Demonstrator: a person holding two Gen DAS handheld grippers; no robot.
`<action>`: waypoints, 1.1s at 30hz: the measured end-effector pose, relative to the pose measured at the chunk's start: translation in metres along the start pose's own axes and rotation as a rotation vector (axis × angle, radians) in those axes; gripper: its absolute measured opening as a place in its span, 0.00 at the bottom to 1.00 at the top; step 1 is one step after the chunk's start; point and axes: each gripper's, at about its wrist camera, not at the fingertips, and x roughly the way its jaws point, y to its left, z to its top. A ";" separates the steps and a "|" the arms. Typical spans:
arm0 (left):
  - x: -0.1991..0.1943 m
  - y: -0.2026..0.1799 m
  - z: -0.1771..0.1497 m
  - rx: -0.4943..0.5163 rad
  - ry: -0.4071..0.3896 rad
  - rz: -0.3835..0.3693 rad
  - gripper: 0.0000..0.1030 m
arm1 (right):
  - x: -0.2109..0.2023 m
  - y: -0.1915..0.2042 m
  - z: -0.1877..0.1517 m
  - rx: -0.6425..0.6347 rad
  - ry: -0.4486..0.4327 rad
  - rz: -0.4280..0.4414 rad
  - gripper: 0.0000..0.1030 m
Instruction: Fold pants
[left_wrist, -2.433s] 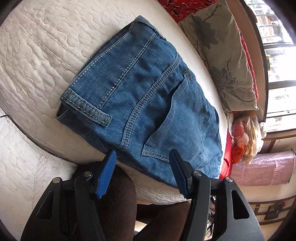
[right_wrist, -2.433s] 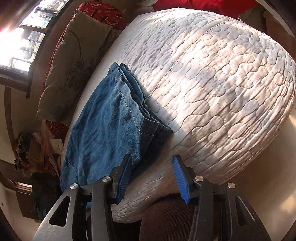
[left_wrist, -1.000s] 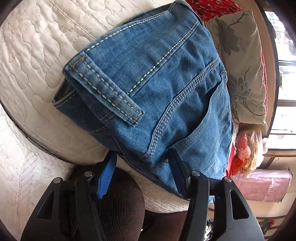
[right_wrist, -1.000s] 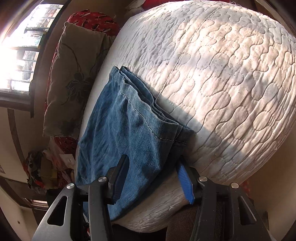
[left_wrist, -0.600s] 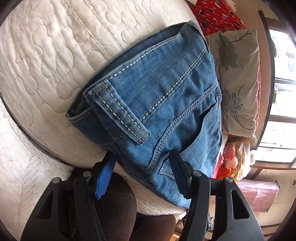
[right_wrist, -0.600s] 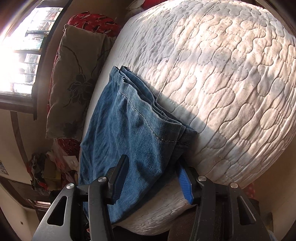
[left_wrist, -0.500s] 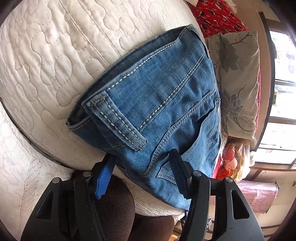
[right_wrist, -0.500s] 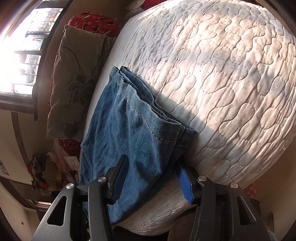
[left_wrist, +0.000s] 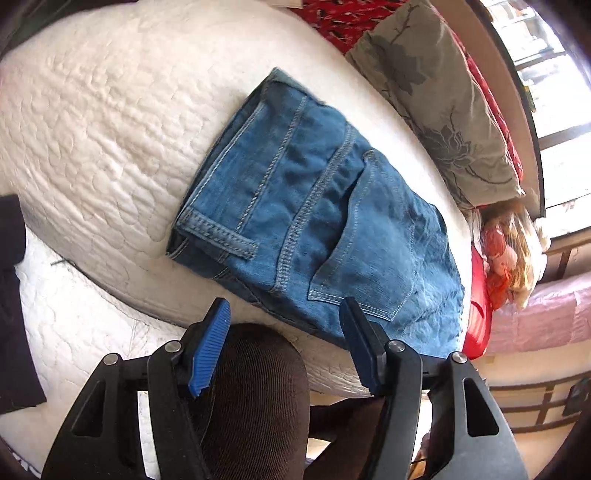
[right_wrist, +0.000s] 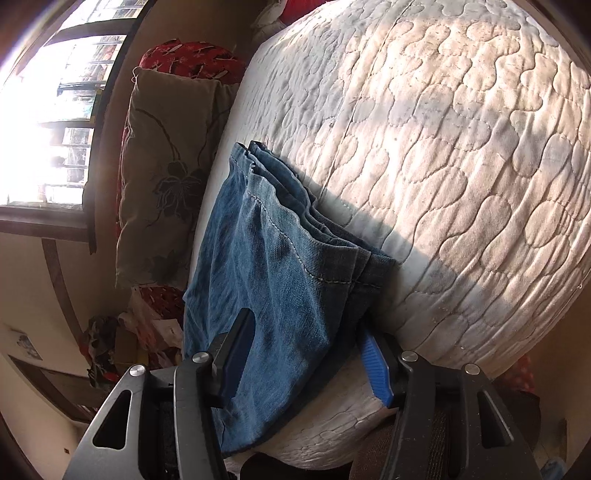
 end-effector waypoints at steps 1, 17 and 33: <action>-0.003 -0.015 0.002 0.046 -0.009 0.007 0.64 | 0.001 0.001 0.000 -0.005 0.001 0.014 0.57; 0.159 -0.369 -0.001 0.817 0.250 0.121 0.70 | 0.009 -0.021 -0.001 0.011 -0.055 0.199 0.57; 0.311 -0.508 -0.055 1.439 0.669 0.066 0.70 | -0.015 0.000 -0.003 -0.116 -0.069 0.005 0.59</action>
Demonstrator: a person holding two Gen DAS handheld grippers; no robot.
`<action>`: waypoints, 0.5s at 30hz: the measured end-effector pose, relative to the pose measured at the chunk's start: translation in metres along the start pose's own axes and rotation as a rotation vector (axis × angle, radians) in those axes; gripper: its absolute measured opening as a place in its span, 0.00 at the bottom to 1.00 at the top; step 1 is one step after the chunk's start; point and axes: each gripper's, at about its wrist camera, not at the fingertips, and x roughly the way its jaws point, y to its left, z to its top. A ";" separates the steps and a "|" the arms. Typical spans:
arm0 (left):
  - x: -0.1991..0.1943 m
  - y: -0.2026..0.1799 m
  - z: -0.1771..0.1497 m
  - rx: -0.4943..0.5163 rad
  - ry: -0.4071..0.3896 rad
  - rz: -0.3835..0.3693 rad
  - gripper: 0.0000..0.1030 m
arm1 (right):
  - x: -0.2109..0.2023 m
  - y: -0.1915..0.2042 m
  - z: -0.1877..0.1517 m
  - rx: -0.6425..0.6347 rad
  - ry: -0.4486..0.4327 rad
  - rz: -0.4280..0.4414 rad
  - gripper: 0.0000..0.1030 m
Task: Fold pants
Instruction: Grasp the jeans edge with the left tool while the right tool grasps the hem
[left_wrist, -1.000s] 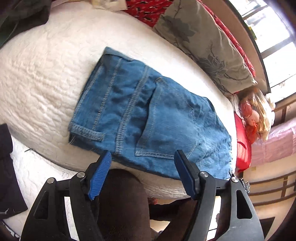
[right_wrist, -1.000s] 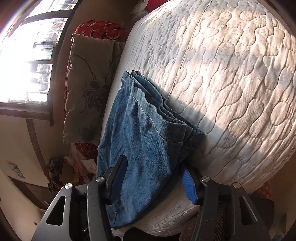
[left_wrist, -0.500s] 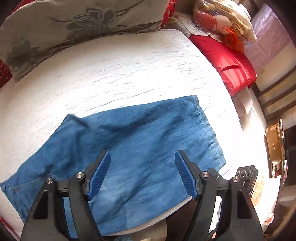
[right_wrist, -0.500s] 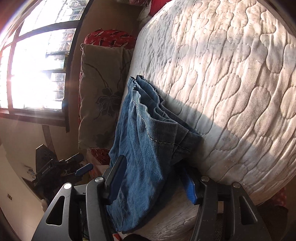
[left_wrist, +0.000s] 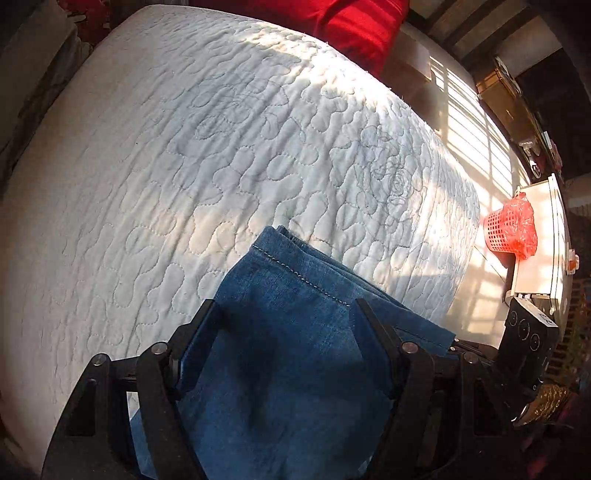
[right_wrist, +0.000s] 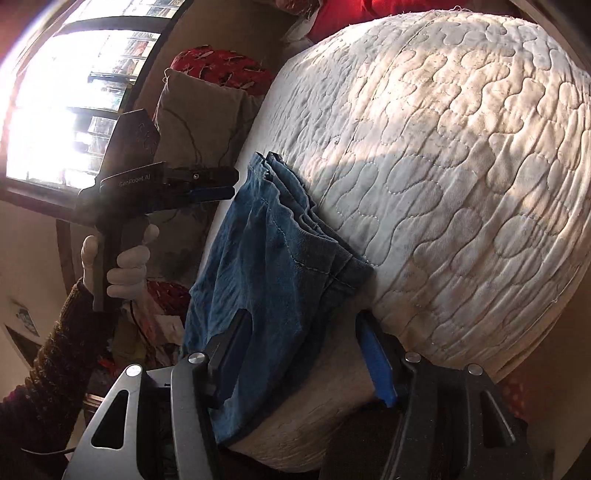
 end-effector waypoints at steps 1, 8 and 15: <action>0.005 0.001 0.003 0.021 0.006 0.015 0.70 | 0.004 0.000 0.000 -0.003 0.010 0.006 0.59; 0.032 0.008 0.020 0.108 0.079 0.048 0.70 | 0.018 -0.009 0.007 0.087 0.005 0.100 0.62; 0.034 -0.027 0.028 0.275 0.071 0.107 0.70 | 0.017 -0.018 0.001 0.098 -0.005 0.138 0.67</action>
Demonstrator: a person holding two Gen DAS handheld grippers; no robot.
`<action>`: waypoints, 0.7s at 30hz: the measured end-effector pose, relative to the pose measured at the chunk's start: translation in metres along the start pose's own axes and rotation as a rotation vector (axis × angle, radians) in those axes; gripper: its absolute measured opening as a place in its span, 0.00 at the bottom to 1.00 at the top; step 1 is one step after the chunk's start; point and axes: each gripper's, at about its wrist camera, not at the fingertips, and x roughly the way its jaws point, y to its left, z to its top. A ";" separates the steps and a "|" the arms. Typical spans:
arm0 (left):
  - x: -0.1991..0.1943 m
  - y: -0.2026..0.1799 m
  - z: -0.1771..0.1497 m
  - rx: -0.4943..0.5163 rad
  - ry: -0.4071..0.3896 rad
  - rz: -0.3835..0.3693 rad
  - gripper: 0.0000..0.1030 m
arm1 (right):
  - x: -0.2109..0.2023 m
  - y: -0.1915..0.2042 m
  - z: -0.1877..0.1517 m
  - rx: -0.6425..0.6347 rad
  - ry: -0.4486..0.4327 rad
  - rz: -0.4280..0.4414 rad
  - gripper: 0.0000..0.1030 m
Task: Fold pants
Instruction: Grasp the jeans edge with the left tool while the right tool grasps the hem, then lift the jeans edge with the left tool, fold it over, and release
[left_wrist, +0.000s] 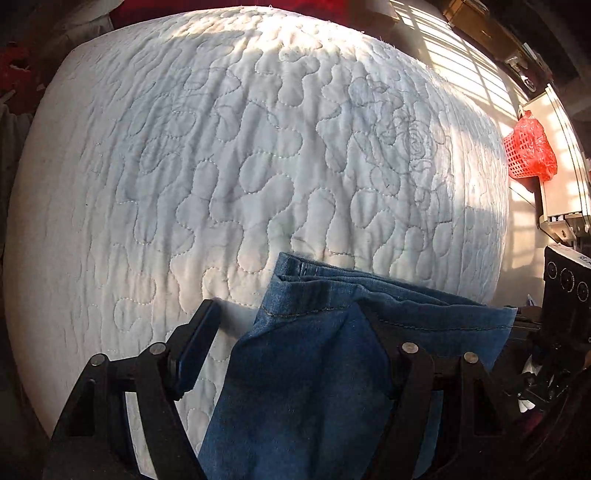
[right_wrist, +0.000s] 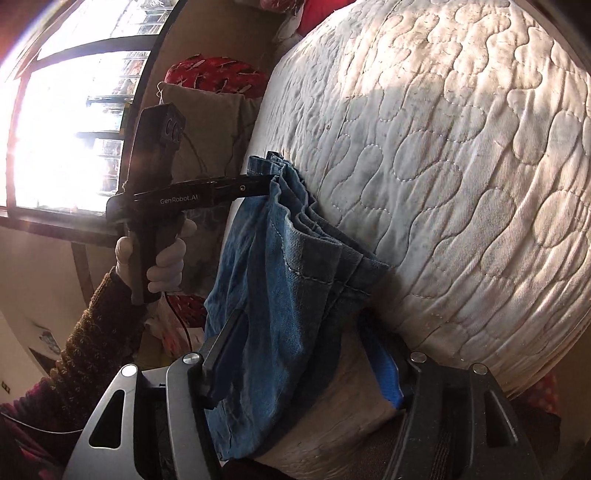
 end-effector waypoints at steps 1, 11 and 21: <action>-0.001 -0.002 0.001 0.006 -0.007 -0.002 0.70 | 0.000 0.000 -0.001 -0.004 -0.001 0.005 0.68; -0.006 -0.025 -0.011 0.076 -0.055 -0.023 0.22 | -0.004 -0.007 0.004 0.133 0.034 0.064 0.51; -0.001 -0.016 -0.010 -0.053 -0.085 -0.040 0.22 | 0.009 -0.013 0.005 0.129 0.030 0.070 0.27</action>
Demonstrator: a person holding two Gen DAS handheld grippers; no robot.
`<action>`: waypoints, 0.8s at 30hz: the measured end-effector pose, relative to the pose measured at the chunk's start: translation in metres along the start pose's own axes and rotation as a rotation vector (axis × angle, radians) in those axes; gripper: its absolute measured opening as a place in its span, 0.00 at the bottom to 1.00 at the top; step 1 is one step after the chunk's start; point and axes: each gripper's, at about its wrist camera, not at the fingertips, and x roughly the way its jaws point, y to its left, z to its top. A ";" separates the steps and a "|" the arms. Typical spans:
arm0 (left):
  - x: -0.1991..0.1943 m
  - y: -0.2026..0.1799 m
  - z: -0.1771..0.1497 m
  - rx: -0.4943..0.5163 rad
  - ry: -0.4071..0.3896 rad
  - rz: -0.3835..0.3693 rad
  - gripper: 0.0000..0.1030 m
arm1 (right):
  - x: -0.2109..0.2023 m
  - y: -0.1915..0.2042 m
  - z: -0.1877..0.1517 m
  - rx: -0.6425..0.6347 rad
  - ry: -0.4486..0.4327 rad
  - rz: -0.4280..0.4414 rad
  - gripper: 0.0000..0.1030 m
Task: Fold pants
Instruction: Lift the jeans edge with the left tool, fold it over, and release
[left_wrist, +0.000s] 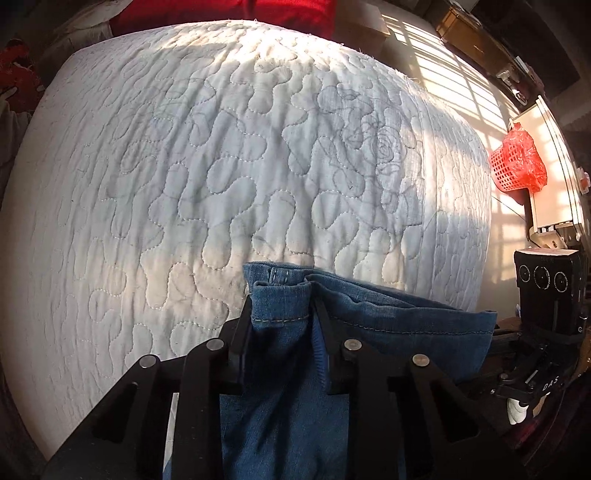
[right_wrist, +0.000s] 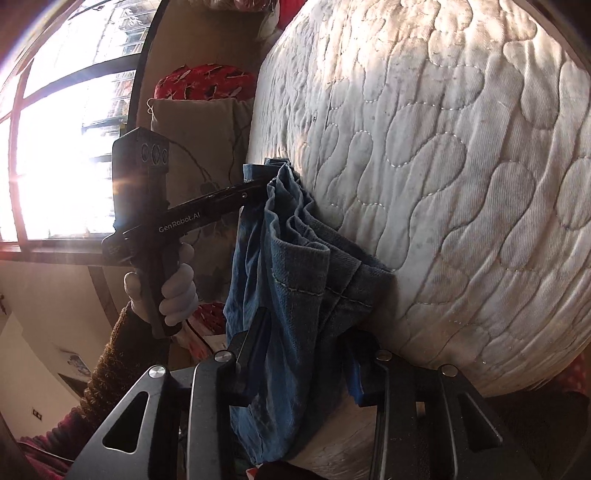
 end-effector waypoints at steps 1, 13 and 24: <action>0.000 -0.001 -0.001 -0.028 -0.022 -0.005 0.22 | 0.001 0.000 0.002 0.001 0.008 -0.017 0.20; -0.040 0.023 -0.048 -0.370 -0.285 -0.186 0.18 | -0.005 0.058 -0.003 -0.267 0.024 -0.102 0.07; -0.091 0.049 -0.107 -0.516 -0.443 -0.219 0.18 | 0.006 0.132 -0.034 -0.554 0.043 -0.155 0.07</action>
